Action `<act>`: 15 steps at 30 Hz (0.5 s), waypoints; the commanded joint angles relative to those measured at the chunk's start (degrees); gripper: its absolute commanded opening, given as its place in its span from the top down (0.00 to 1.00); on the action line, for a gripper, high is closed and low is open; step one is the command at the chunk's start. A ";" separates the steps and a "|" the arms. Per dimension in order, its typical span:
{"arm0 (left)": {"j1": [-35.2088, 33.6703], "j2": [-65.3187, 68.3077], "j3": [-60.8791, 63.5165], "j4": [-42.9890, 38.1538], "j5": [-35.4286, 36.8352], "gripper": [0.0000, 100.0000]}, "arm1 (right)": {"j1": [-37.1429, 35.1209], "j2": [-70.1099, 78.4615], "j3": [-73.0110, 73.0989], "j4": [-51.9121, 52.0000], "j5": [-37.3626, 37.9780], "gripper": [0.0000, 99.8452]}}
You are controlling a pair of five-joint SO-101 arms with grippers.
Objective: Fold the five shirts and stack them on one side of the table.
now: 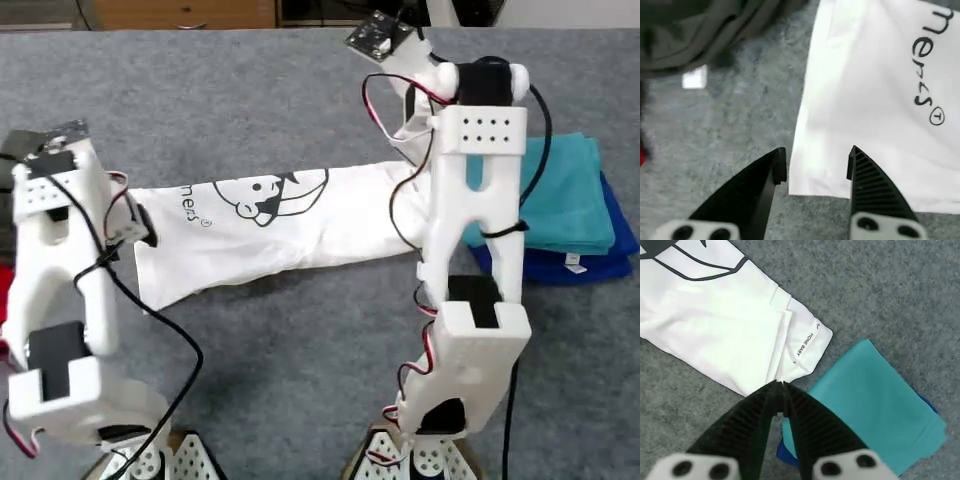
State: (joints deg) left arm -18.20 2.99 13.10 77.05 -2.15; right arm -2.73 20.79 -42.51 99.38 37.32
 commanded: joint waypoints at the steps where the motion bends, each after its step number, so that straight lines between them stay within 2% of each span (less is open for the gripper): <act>1: -0.26 1.63 -2.90 -2.29 1.85 0.79 | 1.89 -3.38 0.13 -1.14 1.23 1.00; 7: -1.32 7.43 -2.20 -4.48 1.41 0.79 | 2.59 -3.47 -0.04 -1.14 2.46 1.00; 12: -1.41 15.08 0.70 -9.67 7.30 0.79 | 2.33 -3.82 -0.40 -0.88 2.37 1.00; 15: -0.97 17.63 -0.44 -8.44 8.18 0.82 | 2.33 -3.82 -0.40 -0.88 2.37 1.00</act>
State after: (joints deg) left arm -19.16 18.73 13.54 68.88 4.44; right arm -0.88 20.79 -42.51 99.30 38.99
